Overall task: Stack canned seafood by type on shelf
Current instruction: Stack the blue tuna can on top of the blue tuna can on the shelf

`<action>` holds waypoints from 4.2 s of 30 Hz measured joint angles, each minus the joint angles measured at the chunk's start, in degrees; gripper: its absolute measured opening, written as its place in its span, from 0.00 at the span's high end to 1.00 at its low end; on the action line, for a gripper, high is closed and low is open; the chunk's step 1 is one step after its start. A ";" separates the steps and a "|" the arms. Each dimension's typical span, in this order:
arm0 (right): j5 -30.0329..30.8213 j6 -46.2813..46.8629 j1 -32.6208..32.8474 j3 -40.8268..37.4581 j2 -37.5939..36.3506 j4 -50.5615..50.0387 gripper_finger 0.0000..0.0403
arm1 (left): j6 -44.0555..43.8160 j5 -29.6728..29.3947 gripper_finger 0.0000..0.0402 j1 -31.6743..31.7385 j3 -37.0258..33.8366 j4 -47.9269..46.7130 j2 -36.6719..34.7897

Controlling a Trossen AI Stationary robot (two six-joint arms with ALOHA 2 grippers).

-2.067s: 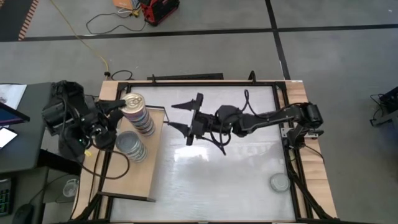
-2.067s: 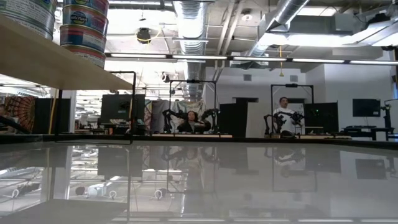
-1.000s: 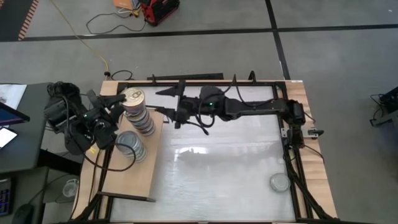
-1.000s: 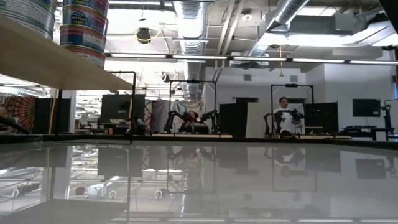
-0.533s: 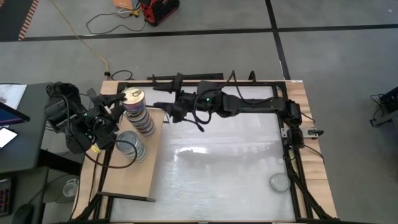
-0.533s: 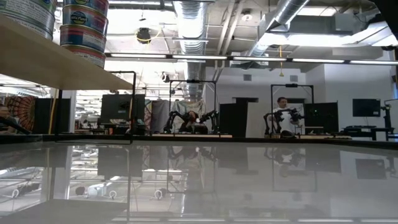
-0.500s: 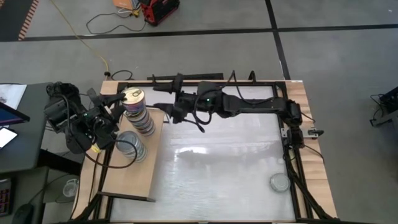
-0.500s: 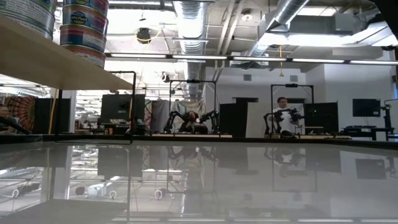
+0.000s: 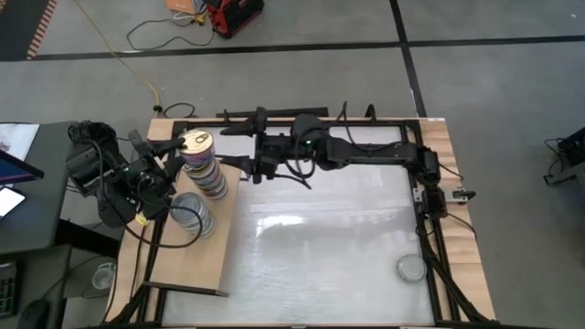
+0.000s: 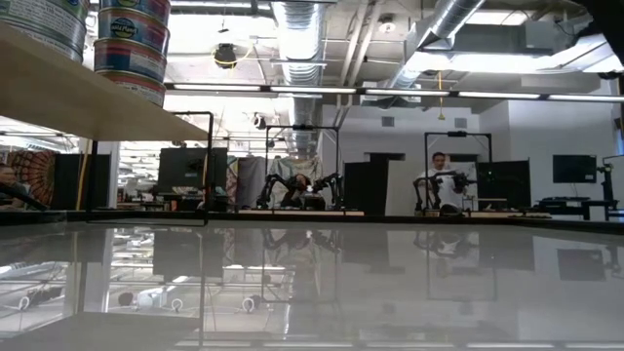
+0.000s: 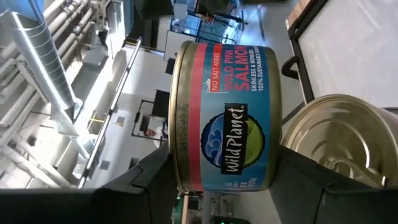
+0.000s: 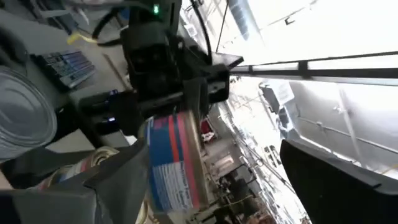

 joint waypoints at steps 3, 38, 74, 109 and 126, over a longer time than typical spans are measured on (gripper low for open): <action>0.43 1.50 -0.08 1.25 2.54 -0.91 0.04 | -0.01 0.01 0.49 0.00 0.00 0.01 0.24; 3.59 -14.77 2.72 1.55 5.91 2.05 0.31 | 6.58 0.83 0.49 0.00 0.00 -0.27 4.35; 3.49 -9.00 1.69 1.53 5.96 3.21 0.43 | 1.47 3.84 0.20 -0.03 0.00 0.98 4.69; -1.29 -2.56 0.99 1.60 6.78 3.61 0.43 | 2.31 16.66 0.17 -14.71 0.00 49.97 -4.22; -12.80 -1.79 -2.38 1.58 6.81 10.08 0.42 | -3.22 15.82 0.17 -14.69 0.00 50.72 -3.87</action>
